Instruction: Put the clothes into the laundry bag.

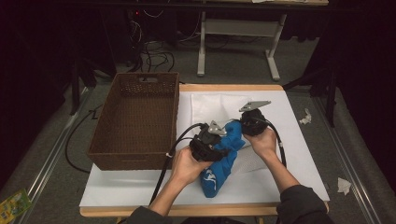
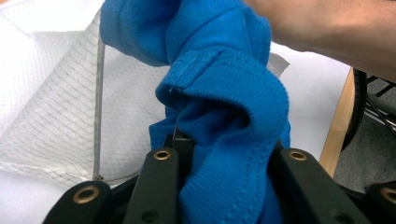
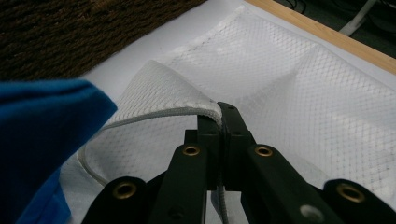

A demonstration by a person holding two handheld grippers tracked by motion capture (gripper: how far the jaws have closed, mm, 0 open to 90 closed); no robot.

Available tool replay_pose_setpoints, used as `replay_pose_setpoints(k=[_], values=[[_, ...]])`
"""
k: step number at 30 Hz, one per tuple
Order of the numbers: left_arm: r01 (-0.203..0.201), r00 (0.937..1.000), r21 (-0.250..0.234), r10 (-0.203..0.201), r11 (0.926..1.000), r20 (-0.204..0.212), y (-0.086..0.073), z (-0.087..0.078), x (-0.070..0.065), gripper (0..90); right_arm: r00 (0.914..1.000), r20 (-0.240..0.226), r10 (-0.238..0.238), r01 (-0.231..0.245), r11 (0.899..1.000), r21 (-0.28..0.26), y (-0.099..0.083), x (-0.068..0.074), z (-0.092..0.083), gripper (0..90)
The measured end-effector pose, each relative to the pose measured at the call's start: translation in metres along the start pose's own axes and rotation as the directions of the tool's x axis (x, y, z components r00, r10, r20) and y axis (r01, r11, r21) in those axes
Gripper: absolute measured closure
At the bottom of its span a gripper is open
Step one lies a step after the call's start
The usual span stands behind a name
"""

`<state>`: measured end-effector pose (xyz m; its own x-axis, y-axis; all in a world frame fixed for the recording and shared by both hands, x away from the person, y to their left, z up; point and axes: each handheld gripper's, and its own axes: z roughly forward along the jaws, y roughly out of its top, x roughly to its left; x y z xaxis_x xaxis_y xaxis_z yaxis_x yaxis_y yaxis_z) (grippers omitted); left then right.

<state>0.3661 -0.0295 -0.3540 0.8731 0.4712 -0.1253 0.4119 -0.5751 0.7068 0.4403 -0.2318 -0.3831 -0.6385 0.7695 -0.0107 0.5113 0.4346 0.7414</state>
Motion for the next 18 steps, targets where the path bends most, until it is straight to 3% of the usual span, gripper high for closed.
replay_pose_setpoints(k=[13, 18], values=[[0.009, 0.9999, 0.022, -0.009, 0.9997, -0.007, -0.006, 0.014, 0.002, 70.0, 1.0, -0.004, -0.006, 0.006, 1.0, -0.001, 0.0, 0.0, -0.001, 89.6], [0.015, 0.9993, 0.028, -0.014, 0.9995, -0.034, -0.007, 0.018, 0.002, 70.1, 1.0, -0.005, -0.005, 0.005, 1.0, -0.002, 0.0, 0.0, -0.002, 89.6]])
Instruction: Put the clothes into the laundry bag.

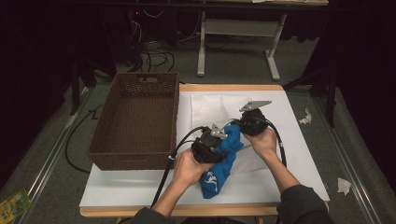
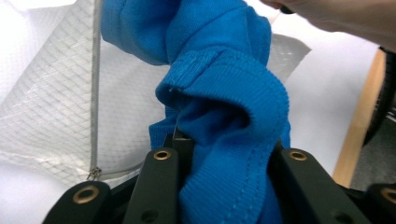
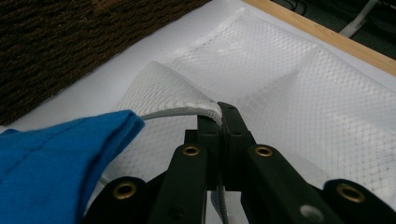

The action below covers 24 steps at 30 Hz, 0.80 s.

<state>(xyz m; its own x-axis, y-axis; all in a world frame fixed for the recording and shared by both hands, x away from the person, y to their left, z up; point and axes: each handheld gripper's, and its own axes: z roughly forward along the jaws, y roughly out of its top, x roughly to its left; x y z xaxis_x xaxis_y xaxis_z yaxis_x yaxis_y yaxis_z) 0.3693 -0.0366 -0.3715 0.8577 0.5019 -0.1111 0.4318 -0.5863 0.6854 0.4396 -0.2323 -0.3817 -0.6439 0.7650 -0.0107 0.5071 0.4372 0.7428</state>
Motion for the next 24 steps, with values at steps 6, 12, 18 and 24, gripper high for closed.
replay_pose_setpoints(k=[6, 12, 18, 24], values=[[0.01, 0.9999, 0.009, -0.01, 0.9999, -0.009, 0.0, 0.005, 0.003, 70.1, 1.0, 0.003, -0.002, 0.002, 1.0, 0.003, 0.0, 0.001, 0.0, 89.6], [0.012, 0.9994, 0.027, -0.011, 0.9996, -0.034, 0.0, 0.015, 0.004, 70.0, 1.0, 0.001, 0.0, 0.0, 1.0, 0.002, 0.0, 0.0, 0.001, 89.6], [0.021, 0.9992, 0.042, -0.019, 0.9989, -0.034, 0.001, 0.025, 0.005, 70.1, 1.0, 0.001, -0.001, 0.001, 1.0, -0.002, 0.0, 0.001, -0.001, 89.6], [0.035, 0.9988, 0.061, -0.032, 0.9975, -0.037, 0.002, 0.035, 0.007, 70.1, 1.0, -0.003, -0.009, 0.009, 1.0, -0.01, 0.001, 0.002, -0.002, 89.6]])
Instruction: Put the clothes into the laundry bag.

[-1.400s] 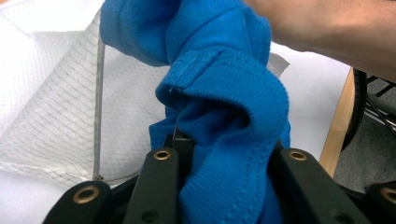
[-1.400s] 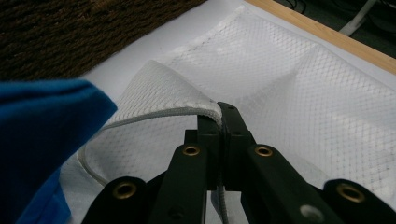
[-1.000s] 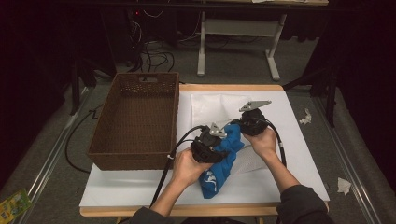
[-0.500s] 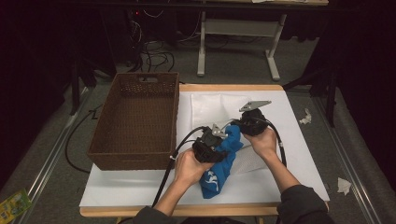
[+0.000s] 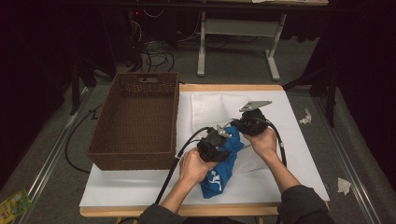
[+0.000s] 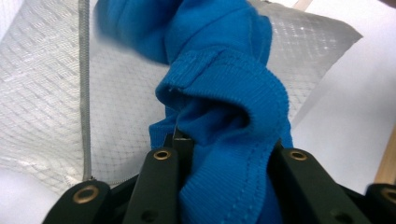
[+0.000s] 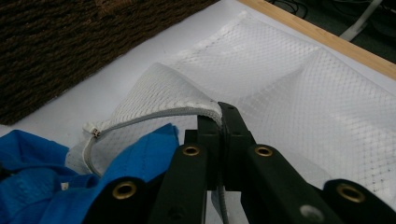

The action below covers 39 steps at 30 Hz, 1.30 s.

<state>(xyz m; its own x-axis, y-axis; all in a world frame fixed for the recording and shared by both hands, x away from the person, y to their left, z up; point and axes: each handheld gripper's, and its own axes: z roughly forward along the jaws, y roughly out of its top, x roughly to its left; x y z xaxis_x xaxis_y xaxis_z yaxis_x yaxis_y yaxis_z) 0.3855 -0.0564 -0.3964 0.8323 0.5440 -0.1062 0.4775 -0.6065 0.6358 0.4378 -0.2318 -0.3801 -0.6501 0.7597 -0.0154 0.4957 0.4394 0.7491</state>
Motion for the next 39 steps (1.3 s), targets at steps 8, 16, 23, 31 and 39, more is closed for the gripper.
replay_pose_setpoints(k=[8, 16, 23, 31, 39], values=[[0.041, 0.9991, 0.005, -0.042, 0.9991, 0.004, 0.002, 0.009, 0.006, 70.1, 1.0, -0.001, -0.007, 0.007, 1.0, -0.006, 0.001, 0.003, -0.002, 89.6], [0.075, 0.997, -0.01, -0.075, 0.9971, -0.015, 0.005, 0.012, 0.013, 70.1, 0.9996, -0.001, -0.029, 0.029, 1.0, -0.007, 0.004, 0.007, -0.005, 89.6], [0.116, 0.9928, -0.024, -0.117, 0.993, -0.028, 0.005, 0.016, 0.017, 70.1, 0.9986, -0.004, -0.052, 0.052, 0.999, -0.016, 0.009, 0.013, -0.009, 89.6], [0.186, 0.9819, -0.022, -0.187, 0.9822, -0.029, 0.002, 0.026, 0.026, 70.0, 0.9978, -0.004, -0.067, 0.066, 0.997, -0.024, 0.01, 0.016, -0.013, 89.6], [0.21, 0.9761, -0.031, -0.212, 0.9771, -0.05, 0.001, 0.034, 0.031, 70.1, 0.9968, -0.012, -0.079, 0.078, 0.997, -0.029, 0.008, 0.02, -0.015, 89.6]])
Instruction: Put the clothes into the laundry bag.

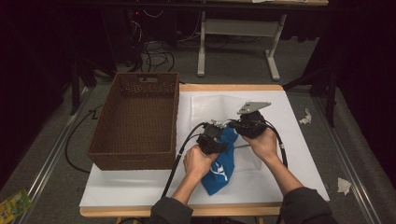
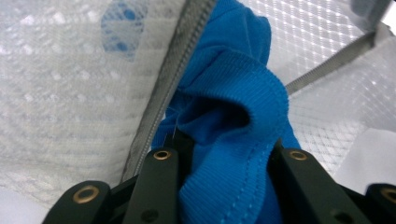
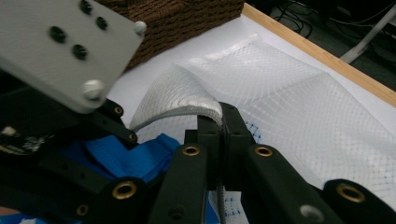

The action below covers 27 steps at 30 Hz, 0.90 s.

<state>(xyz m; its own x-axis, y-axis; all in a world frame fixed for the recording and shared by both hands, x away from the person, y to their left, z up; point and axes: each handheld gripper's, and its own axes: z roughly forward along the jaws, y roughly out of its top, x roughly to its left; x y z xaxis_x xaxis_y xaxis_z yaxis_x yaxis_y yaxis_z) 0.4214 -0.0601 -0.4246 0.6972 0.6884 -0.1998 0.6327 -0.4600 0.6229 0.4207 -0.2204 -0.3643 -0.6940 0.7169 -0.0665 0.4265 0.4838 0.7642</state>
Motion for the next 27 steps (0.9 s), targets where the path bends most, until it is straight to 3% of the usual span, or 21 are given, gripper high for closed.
replay_pose_setpoints(k=[12, 24, 27], values=[[0.043, 0.9965, -0.047, -0.046, 0.998, -0.069, 0.003, 0.005, 0.004, 69.7, 0.9995, -0.014, -0.028, 0.028, 1.0, 0.011, -0.009, 0.008, -0.003, 89.6], [0.044, 0.9885, -0.01, -0.045, 0.999, -0.144, 0.005, 0.019, 0.01, 63.0, 0.9991, -0.018, -0.04, 0.04, 0.999, 0.02, -0.014, 0.013, 0.004, 89.6], [0.048, 0.9904, -0.009, -0.049, 0.9988, -0.13, 0.005, 0.02, 0.012, 56.7, 0.9994, -0.019, -0.029, 0.03, 0.999, 0.026, -0.015, 0.012, 0.008, 89.6]])
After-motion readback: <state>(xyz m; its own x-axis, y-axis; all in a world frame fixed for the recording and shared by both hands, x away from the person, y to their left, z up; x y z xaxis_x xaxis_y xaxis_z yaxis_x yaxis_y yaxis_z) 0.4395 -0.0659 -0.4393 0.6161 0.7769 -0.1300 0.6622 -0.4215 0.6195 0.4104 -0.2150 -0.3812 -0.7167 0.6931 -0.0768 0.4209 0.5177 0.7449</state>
